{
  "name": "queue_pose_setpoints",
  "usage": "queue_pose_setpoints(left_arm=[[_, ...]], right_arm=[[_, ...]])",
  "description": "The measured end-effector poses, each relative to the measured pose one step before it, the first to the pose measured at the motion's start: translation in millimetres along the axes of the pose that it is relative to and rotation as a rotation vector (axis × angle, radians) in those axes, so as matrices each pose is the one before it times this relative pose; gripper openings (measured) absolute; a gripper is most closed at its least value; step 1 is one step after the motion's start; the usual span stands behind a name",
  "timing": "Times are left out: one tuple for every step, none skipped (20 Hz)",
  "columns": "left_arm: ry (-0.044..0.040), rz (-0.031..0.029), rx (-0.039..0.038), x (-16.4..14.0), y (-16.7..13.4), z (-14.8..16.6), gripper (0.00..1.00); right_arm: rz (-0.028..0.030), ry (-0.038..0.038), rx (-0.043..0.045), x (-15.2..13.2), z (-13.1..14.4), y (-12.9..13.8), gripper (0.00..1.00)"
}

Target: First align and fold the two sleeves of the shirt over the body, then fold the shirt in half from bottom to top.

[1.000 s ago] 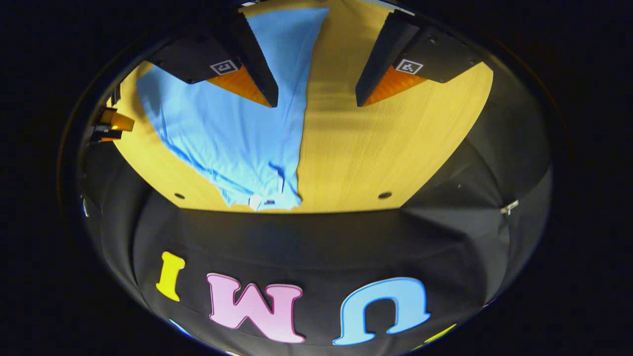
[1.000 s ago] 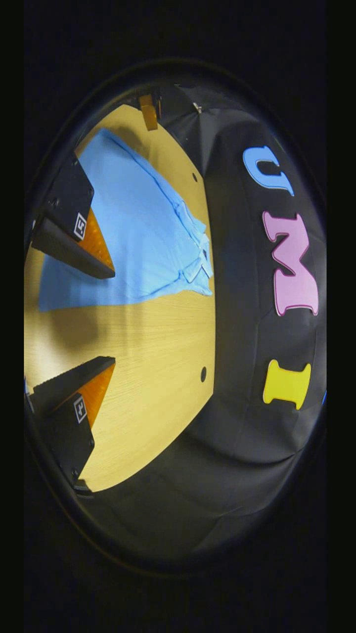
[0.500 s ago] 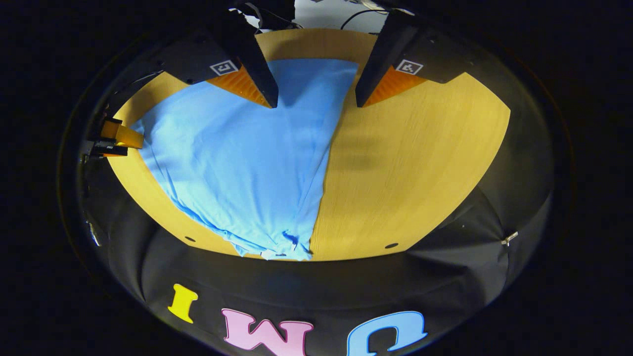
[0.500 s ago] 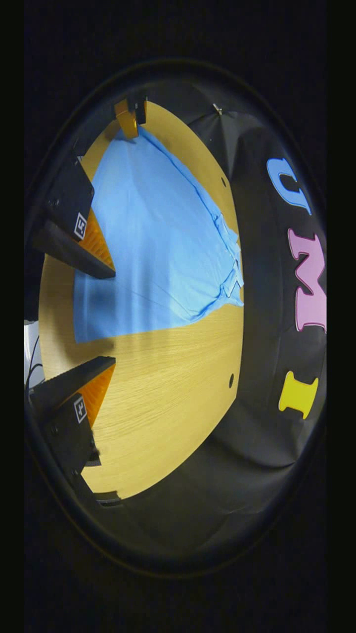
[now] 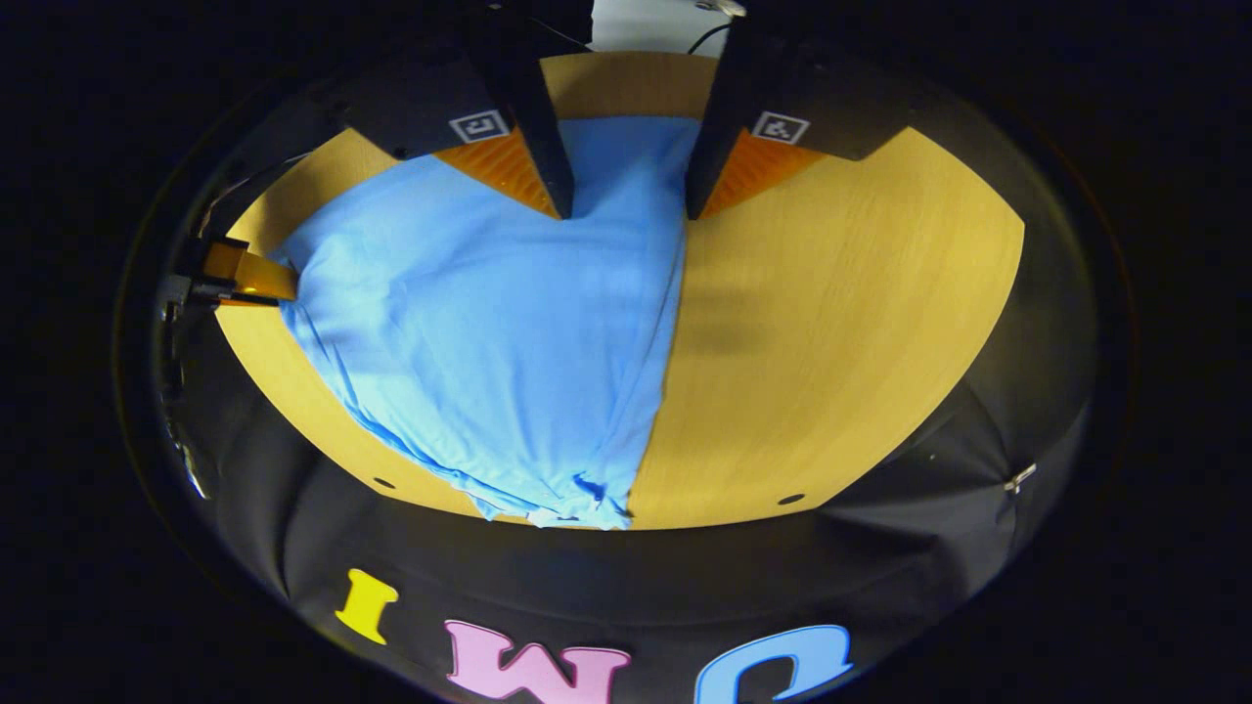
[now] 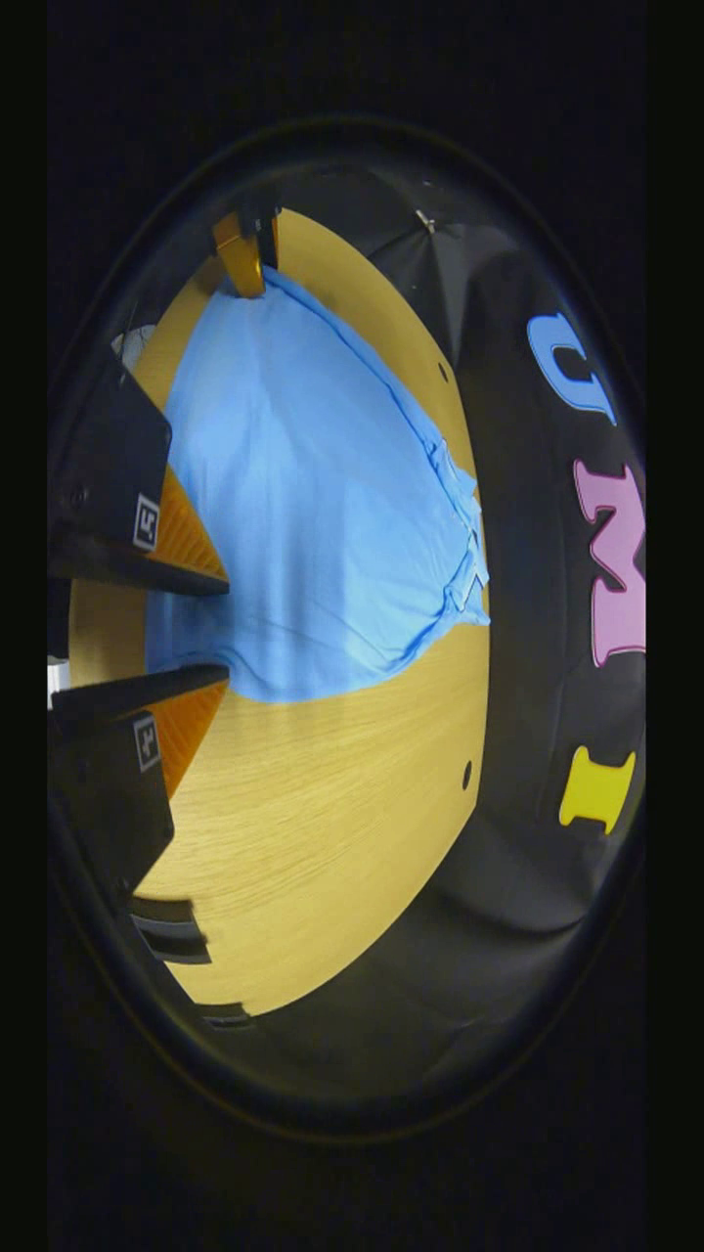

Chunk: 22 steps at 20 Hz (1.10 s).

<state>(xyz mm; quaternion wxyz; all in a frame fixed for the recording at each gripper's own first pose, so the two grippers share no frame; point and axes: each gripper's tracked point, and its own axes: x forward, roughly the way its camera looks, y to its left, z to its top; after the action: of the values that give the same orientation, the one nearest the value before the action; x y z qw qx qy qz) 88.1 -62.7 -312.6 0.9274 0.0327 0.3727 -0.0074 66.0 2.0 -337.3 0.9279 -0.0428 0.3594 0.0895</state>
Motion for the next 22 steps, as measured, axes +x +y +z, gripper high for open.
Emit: queue_pose_setpoints(left_arm=[[-0.00335,-0.00561,0.00207,0.97,-3.18,1.62,0.69],[-0.00513,-0.00263,0.00083,1.85,-2.44,0.51,0.59],[-0.00571,-0.00434,-0.00122,1.87,-3.33,1.62,0.52],[-0.00606,-0.00444,-0.00417,0.08,-3.41,2.39,0.32],[-0.00806,-0.00598,-0.00893,1.19,-2.05,2.74,0.28],[-0.00903,-0.00571,-0.0113,1.05,-0.69,2.11,0.12],[-0.00953,-0.01075,-0.01937,1.9,-1.79,3.22,0.13],[-0.00441,-0.01565,-0.02814,0.87,-2.3,1.29,0.07],[-0.00126,-0.0108,-0.02809,0.74,-2.12,3.45,0.07],[0.001,-0.01362,-0.02456,1.65,-1.87,1.91,0.06],[-0.00066,-0.00866,-0.02086,0.77,-2.68,2.72,0.06],[-0.01209,-0.00016,-0.01153,-1.48,-2.03,6.46,0.06],[-0.02021,-0.00393,0.00165,-1.09,-3.71,9.48,0.06],[-0.02261,-0.00675,0.01203,-1.52,-8.45,13.14,0.06],[-0.01182,-0.00683,-0.00172,-1.15,-4.86,8.4,0.06],[-0.01117,-0.00892,-0.00649,0.3,-5.6,8.56,0.06],[-0.01467,-0.00301,-0.00517,-0.71,-3.64,10.22,0.06],[-0.01562,-0.00156,-0.00077,-0.52,-3.38,8.61,0.06],[-0.01786,-0.00385,0.00022,0.11,-3.47,12.59,0.06],[-0.01599,-0.00268,-0.00085,1.08,-2.31,10.59,0.06],[-0.01228,-0.00298,-0.00197,1.75,-1.77,11.95,0.06],[-0.01919,-0.00396,-0.00395,2.69,-1.47,11.41,0.06]], right_arm=[[0.00455,-0.00678,-0.00593,1.3,1.26,3.49,0.4],[0.00787,-0.00028,-0.00369,-0.74,0.75,3.11,0.19],[0.00648,-0.00883,-0.00418,2.94,2.25,1.63,0.14],[0.03195,0.00539,-0.01045,1.61,0.11,5.38,0.19],[0.02115,-0.00297,-0.00464,2.26,2.19,4.46,0.07],[0.01374,-0.00681,0.01809,-1.16,1.76,-0.63,0.04],[0.03597,-0.00952,0.0272,4.11,1.51,4.78,0.0],[0.02296,-0.00368,0.034,1.52,1.72,2.87,0.0],[0.0195,-0.00981,0.03804,2.56,3.11,1.67,0.0],[0.00975,-0.0088,0.0315,1.63,2.36,1.18,0.0],[-0.00383,-0.01886,0.01792,1.8,5.89,-0.27,0.1],[-0.02068,-0.02658,-0.0124,3.04,9.34,-2.59,0.07],[-0.01509,-0.03027,-0.03308,2.32,9.44,-1.67,0.05],[-0.00475,-0.05392,-0.0634,3.11,20.06,1.57,0.02],[-0.00147,-0.03175,-0.03973,2.18,11.85,-0.34,0.0],[-0.00026,-0.0146,-0.02715,3.8,8.16,-0.35,0.0],[-0.00018,-0.02277,-0.01792,3.3,9.78,-0.55,0.05],[-0.00375,-0.02189,-0.0092,2.62,10.1,-2.01,0.05],[0.00049,-0.01422,-0.00171,2.88,8.59,-1.33,0.0],[-0.00512,-0.0192,0.00335,2.08,9.03,-3.73,0.05],[-0.00381,-0.01349,0.0049,3.55,9.0,-2.4,0.0],[-0.00477,-0.01142,0.00217,3.31,8.79,-3.48,0.05]])
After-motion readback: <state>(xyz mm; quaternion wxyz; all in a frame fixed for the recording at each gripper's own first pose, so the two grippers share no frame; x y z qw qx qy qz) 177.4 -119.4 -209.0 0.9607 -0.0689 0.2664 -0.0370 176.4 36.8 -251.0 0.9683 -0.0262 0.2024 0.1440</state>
